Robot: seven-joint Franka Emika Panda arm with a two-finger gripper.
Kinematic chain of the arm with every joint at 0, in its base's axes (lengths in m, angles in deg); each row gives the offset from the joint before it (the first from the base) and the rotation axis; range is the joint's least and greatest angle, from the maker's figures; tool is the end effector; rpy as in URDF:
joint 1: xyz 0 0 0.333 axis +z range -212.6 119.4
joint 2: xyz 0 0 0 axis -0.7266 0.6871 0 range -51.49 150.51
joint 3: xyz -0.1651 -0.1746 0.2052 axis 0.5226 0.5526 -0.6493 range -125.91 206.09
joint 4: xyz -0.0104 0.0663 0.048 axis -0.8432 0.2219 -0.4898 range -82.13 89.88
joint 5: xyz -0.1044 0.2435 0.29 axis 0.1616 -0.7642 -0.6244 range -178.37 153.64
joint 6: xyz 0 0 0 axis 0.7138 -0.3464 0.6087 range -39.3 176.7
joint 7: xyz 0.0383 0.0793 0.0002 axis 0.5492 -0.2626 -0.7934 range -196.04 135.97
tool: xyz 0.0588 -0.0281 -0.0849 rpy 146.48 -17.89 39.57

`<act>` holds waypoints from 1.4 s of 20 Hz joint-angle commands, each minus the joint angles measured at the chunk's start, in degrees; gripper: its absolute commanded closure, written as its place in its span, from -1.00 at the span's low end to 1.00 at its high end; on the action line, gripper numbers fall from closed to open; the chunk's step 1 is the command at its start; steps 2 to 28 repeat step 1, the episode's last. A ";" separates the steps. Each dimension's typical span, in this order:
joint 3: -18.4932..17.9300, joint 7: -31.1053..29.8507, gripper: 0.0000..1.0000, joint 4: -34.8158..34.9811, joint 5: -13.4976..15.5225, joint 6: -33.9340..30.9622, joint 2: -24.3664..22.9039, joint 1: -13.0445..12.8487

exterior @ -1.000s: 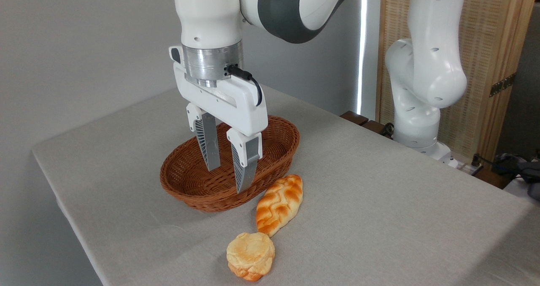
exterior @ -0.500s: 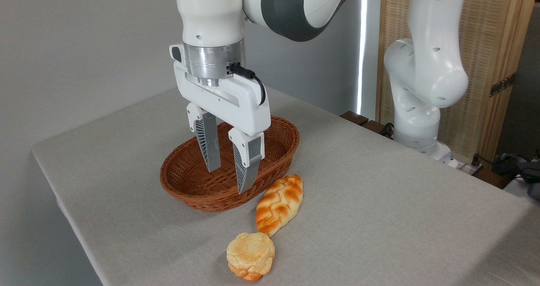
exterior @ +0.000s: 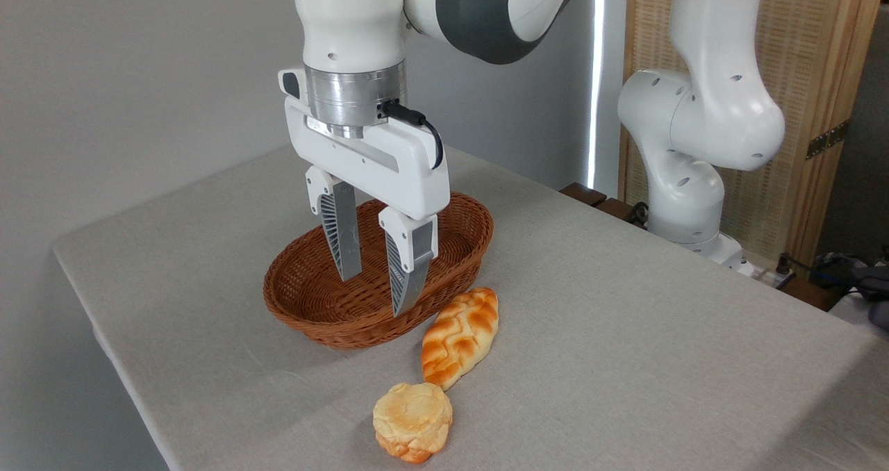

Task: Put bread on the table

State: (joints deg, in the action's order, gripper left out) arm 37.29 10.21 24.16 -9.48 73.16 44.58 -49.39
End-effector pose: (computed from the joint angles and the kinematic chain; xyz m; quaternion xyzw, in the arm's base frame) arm 0.5463 -0.0026 0.5357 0.9400 -0.3359 0.0589 0.0061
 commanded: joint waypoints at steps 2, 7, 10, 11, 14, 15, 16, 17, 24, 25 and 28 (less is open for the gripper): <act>4.02 1.23 -1.00 -0.60 1.42 -1.33 -0.16 4.28; 4.02 1.23 -1.00 -0.60 1.42 -1.33 -0.16 4.28; 4.02 1.23 -1.00 -0.60 1.42 -1.33 -0.16 4.28; 4.02 1.23 -1.00 -0.60 1.42 -1.33 -0.16 4.28; 4.02 1.23 -1.00 -0.60 1.42 -1.33 -0.16 4.28; 4.02 1.23 -1.00 -0.60 1.42 -1.33 -0.16 4.28; 4.02 1.23 -1.00 -0.60 1.42 -1.33 -0.16 4.28; 4.02 1.23 -1.00 -0.60 1.42 -1.33 -0.16 4.28; 4.02 1.23 -1.00 -0.60 1.42 -1.33 -0.16 4.28; 4.02 1.23 -1.00 -0.60 1.42 -1.33 -0.16 4.28; 4.02 1.23 -1.00 -0.60 1.42 -1.33 -0.16 4.28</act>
